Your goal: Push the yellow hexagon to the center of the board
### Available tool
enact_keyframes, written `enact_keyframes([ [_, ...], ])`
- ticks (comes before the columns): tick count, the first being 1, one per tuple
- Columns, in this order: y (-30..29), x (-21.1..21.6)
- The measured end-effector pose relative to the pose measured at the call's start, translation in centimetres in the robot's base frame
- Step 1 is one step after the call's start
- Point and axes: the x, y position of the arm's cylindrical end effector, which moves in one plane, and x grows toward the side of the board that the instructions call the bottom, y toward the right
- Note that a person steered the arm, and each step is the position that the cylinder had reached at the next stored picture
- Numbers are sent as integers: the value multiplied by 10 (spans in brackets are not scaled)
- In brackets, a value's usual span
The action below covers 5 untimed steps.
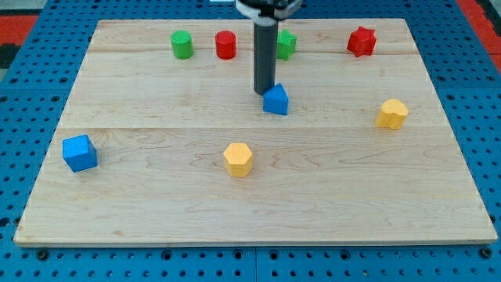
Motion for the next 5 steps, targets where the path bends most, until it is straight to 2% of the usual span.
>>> enact_keyframes([
  [1, 17, 15],
  [2, -4, 12],
  [3, -19, 75],
  [4, 24, 136],
  [5, 0, 174],
])
